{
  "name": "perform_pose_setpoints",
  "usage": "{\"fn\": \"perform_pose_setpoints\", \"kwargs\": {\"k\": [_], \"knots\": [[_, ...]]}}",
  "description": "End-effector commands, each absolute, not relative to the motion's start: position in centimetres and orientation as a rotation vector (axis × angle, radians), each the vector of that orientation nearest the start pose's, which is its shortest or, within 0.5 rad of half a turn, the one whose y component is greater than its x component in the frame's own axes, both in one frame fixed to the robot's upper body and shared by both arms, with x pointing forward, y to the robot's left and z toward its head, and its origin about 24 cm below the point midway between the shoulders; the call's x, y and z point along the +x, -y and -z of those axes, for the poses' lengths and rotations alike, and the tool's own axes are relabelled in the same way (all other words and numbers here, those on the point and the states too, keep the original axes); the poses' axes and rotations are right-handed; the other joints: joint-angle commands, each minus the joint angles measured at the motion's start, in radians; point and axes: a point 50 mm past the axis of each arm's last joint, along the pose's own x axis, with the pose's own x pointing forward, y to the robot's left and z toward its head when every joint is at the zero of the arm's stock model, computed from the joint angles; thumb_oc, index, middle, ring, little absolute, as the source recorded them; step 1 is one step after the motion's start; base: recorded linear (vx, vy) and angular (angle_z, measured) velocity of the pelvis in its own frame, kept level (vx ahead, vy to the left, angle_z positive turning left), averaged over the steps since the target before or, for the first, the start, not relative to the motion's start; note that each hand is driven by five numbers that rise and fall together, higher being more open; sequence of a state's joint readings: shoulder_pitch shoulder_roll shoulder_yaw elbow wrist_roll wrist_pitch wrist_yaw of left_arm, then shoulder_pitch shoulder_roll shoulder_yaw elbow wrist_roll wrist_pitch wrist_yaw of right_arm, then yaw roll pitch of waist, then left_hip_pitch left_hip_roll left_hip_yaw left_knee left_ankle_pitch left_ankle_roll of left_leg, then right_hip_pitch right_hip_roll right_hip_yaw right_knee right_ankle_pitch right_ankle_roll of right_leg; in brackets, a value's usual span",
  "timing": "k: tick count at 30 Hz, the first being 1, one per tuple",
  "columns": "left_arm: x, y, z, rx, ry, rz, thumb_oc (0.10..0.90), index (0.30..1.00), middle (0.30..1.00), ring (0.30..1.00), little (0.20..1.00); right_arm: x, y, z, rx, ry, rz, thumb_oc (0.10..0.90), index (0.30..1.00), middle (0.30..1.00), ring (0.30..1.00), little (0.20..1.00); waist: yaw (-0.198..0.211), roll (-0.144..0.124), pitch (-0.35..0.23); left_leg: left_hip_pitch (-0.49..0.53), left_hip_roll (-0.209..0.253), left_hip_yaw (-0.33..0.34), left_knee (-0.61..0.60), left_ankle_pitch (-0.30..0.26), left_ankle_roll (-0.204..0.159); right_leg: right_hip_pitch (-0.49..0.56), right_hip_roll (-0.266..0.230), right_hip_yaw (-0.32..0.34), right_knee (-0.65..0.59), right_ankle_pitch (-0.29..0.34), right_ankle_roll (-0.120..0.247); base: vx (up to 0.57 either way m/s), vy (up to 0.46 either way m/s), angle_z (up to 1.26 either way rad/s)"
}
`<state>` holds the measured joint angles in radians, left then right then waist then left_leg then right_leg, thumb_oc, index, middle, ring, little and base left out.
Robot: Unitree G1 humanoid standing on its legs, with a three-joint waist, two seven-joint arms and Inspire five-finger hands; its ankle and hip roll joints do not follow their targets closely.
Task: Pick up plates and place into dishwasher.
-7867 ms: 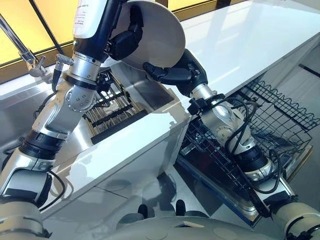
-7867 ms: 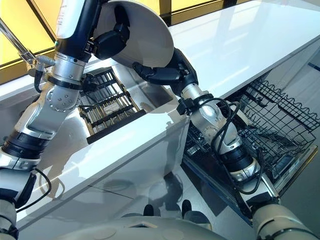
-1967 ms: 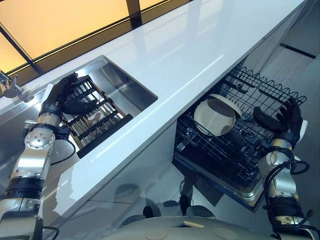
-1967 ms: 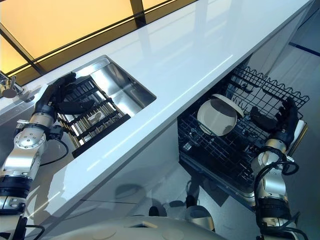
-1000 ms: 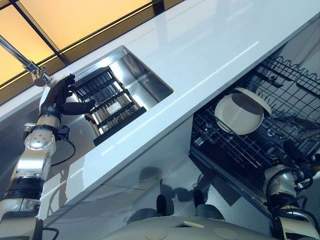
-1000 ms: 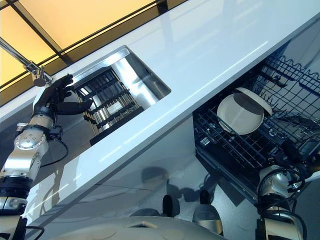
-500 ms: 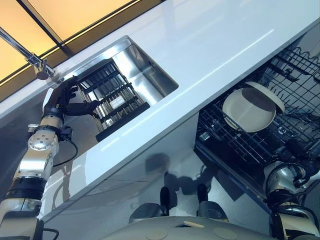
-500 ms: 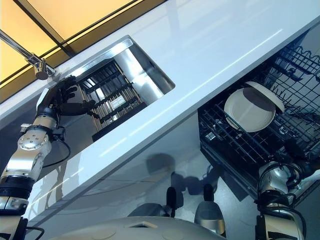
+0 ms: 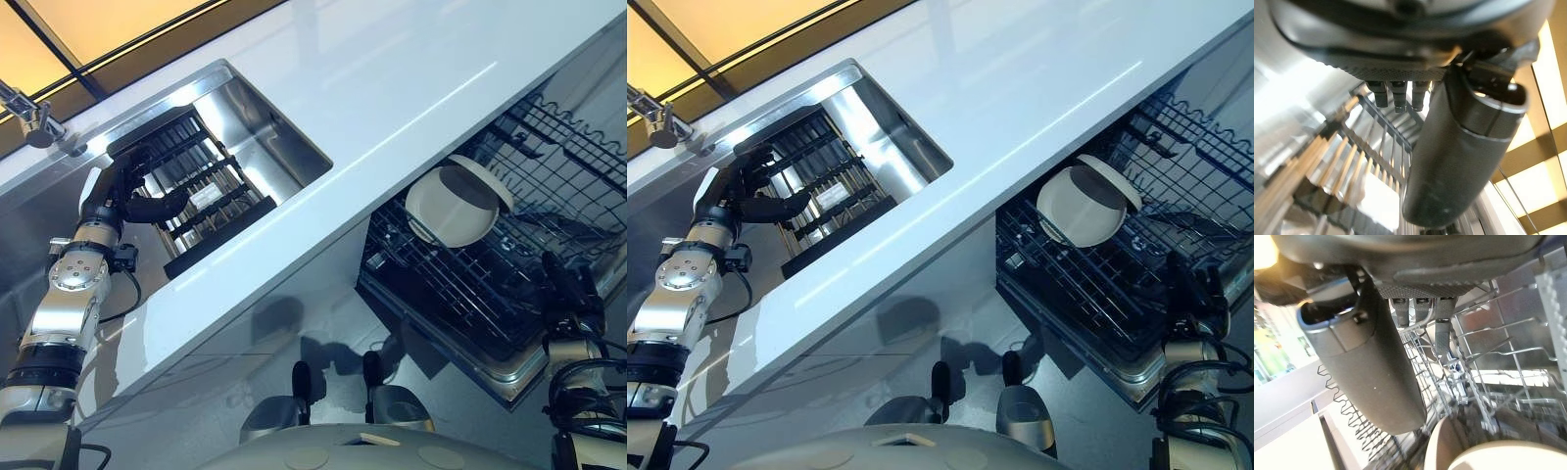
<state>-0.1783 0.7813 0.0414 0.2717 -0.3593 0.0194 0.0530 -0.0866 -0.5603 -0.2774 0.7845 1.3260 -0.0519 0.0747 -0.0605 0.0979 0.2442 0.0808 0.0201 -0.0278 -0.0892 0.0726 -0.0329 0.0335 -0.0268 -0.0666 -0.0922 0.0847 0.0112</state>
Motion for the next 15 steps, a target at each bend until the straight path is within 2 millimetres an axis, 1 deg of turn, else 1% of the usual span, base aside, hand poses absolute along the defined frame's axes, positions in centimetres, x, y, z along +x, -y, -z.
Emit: {"fn": "perform_pose_setpoints", "kwargs": {"k": [1,3,4,5,7,8,9,10,11,13,14,15], "knots": [[29.7,-32.8,-18.2,0.475,0.241,-0.286,0.800,0.900,0.900,0.900,0.900,28.9,26.1,-2.5,1.003,-0.085,-0.046,0.800,0.900,0.900,0.900,0.900,0.061,-0.038,-0.048,-0.025,-0.080,-0.004,0.024,-0.039,0.035,0.023,-0.007,-0.008,0.037,-0.041,0.023,0.04,-0.007,-0.12],[30.2,-32.4,-18.0,0.475,0.236,-0.282,0.800,0.900,0.900,0.900,0.900,30.6,24.4,-4.4,1.037,-0.048,-0.125,0.800,0.900,0.900,0.900,0.900,0.070,-0.044,-0.052,-0.023,-0.081,-0.006,0.027,-0.042,0.035,0.032,-0.007,-0.012,0.023,-0.035,0.025,0.05,-0.001,-0.06],[30.4,-32.1,-17.9,0.475,0.232,-0.279,0.800,0.900,0.900,0.900,0.900,32.0,23.0,-6.3,1.053,-0.016,-0.174,0.800,0.900,0.900,0.900,0.900,0.081,-0.047,-0.056,-0.022,-0.082,-0.007,0.031,-0.045,0.036,0.037,-0.008,-0.016,0.015,-0.031,0.026,0.04,-0.001,-0.06],[30.5,-31.9,-17.9,0.475,0.229,-0.278,0.800,0.900,0.900,0.900,0.900,32.6,22.2,-7.3,1.066,0.006,-0.204,0.800,0.900,0.900,0.900,0.900,0.086,-0.048,-0.057,-0.022,-0.083,-0.007,0.033,-0.046,0.037,0.038,-0.008,-0.017,0.013,-0.030,0.026,0.03,-0.002,-0.09],[30.6,-31.8,-17.7,0.477,0.224,-0.277,0.800,0.900,0.900,0.900,0.900,33.4,21.1,-8.7,1.070,0.031,-0.241,0.800,0.900,0.900,0.900,0.900,0.095,-0.050,-0.060,-0.022,-0.084,-0.008,0.037,-0.049,0.037,0.040,-0.009,-0.018,0.010,-0.029,0.026,0.02,0.004,-0.18],[30.8,-31.6,-17.6,0.478,0.218,-0.279,0.800,0.900,0.900,0.900,0.900,34.4,20.0,-10.7,0.984,0.086,-0.240,0.800,0.900,0.900,0.900,0.900,0.105,-0.051,-0.064,-0.023,-0.086,-0.011,0.042,-0.051,0.039,0.043,-0.009,-0.019,0.006,-0.028,0.026,0.03,0.014,-0.21],[30.8,-31.6,-17.5,0.477,0.216,-0.280,0.800,0.900,0.900,0.900,0.900,34.8,19.6,-11.5,0.937,0.109,-0.221,0.800,0.900,0.900,0.900,0.900,0.110,-0.052,-0.065,-0.024,-0.087,-0.012,0.045,-0.052,0.039,0.044,-0.009,-0.018,0.006,-0.028,0.026,0.03,0.018,-0.17],[30.9,-31.6,-17.5,0.477,0.213,-0.281,0.800,0.900,0.900,0.900,0.900,35.1,19.5,-12.1,0.885,0.132,-0.198,0.800,0.900,0.900,0.900,0.900,0.112,-0.052,-0.068,-0.024,-0.087,-0.013,0.046,-0.052,0.040,0.045,-0.009,-0.017,0.006,-0.027,0.025,-0.02,0.025,-0.13],[31.0,-31.7,-17.6,0.476,0.209,-0.284,0.800,0.900,0.900,0.900,0.900,35.6,19.5,-13.6,0.742,0.182,-0.123,0.800,0.900,0.900,0.900,0.900,0.116,-0.054,-0.070,-0.032,-0.090,-0.013,0.052,-0.043,0.041,0.040,-0.010,-0.016,0.005,-0.016,0.023,-0.01,0.032,-0.07],[31.0,-31.8,-17.5,0.474,0.202,-0.289,0.800,0.900,0.900,0.900,0.900,35.8,19.7,-15.6,0.485,0.271,-0.039,0.800,0.900,0.900,0.900,0.900,0.120,-0.054,-0.077,-0.034,-0.092,-0.016,0.054,-0.042,0.043,0.039,-0.010,-0.012,0.006,-0.014,0.021,0.01,0.056,0.00],[30.9,-31.8,-17.3,0.473,0.198,-0.294,0.800,0.900,0.900,0.900,0.900,35.7,19.8,-16.4,0.367,0.304,-0.003,0.800,0.900,0.900,0.900,0.900,0.120,-0.054,-0.080,-0.034,-0.093,-0.018,0.053,-0.042,0.045,0.040,-0.010,-0.009,0.007,-0.015,0.020,0.03,0.087,0.02],[30.8,-31.9,-17.0,0.466,0.193,-0.301,0.800,0.900,0.900,0.900,0.900,35.4,20.3,-16.9,0.270,0.327,0.054,0.800,0.900,0.900,0.900,0.900,0.117,-0.054,-0.082,-0.030,-0.096,-0.019,0.053,-0.042,0.046,0.044,-0.009,-0.005,0.009,-0.016,0.019,0.03,0.069,0.03]]}}
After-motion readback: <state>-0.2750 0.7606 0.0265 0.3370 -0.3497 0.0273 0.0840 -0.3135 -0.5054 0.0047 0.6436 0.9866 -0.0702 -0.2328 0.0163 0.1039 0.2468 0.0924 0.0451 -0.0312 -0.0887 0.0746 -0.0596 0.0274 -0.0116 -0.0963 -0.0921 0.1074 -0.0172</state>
